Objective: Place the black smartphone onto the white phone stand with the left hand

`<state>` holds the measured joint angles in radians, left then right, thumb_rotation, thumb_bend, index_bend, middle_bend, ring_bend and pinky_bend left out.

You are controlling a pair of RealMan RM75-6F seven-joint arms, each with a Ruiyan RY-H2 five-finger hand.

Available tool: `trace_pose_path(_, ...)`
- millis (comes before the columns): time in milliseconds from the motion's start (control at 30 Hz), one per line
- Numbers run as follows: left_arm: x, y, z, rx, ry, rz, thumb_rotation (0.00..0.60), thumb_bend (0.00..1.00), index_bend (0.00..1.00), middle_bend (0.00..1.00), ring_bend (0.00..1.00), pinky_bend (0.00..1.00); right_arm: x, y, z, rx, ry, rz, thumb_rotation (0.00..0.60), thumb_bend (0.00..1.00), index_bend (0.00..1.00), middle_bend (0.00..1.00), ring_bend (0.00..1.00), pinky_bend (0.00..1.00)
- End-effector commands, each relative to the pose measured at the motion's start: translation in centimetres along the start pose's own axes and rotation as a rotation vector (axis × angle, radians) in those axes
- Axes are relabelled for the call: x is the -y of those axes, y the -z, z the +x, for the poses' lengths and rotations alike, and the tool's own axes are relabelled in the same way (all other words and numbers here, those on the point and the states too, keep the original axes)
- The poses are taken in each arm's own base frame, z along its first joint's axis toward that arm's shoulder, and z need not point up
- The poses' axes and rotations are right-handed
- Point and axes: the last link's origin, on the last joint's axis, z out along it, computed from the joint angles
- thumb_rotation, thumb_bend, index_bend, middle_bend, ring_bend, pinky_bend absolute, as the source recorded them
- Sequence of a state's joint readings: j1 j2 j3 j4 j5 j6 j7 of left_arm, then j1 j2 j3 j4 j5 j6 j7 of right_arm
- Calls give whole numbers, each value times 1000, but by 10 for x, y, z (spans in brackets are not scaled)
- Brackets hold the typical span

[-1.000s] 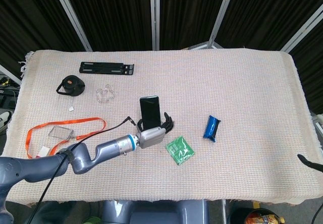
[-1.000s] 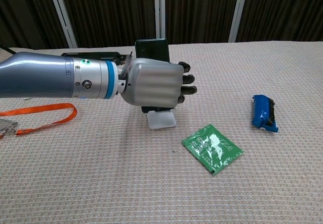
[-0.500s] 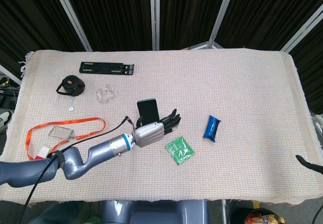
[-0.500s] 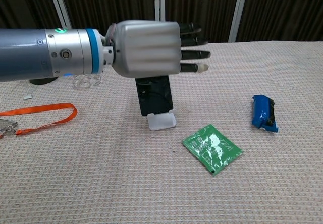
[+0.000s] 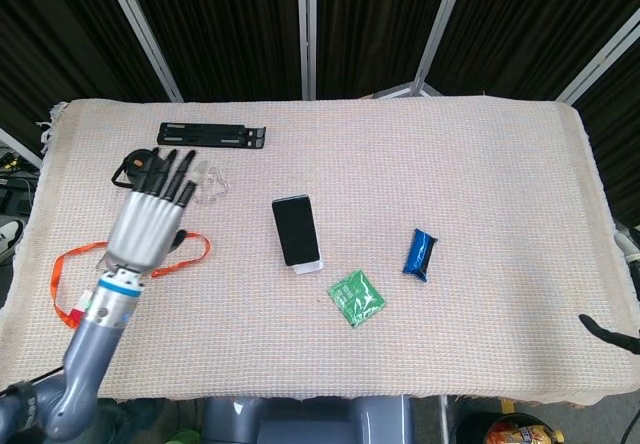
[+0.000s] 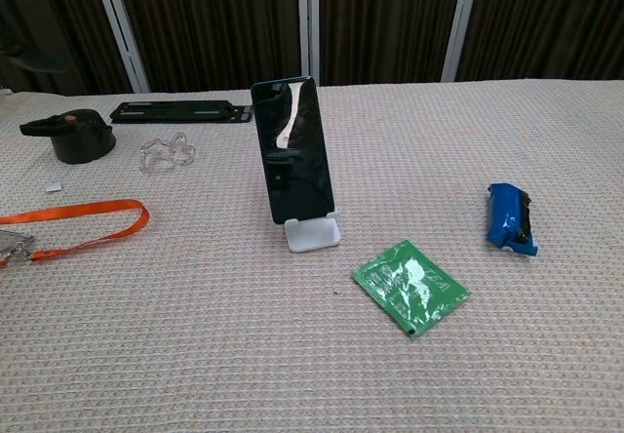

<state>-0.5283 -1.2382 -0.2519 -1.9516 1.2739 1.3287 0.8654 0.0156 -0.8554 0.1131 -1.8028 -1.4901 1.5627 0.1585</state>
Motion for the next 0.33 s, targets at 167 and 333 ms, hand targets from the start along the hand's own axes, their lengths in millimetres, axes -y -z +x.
trace_pose_path(167, 53, 66, -32, 177, 63, 149, 600, 0, 0, 0, 0, 0, 4, 1, -1, 3, 2, 13, 600, 0, 0, 0, 0, 0)
trace_pose_path(333, 66, 91, -41, 185, 98, 153, 600, 0, 0, 0, 0, 0, 9, 1, -3, 5, 10, 26, 600, 0, 0, 0, 0, 0)
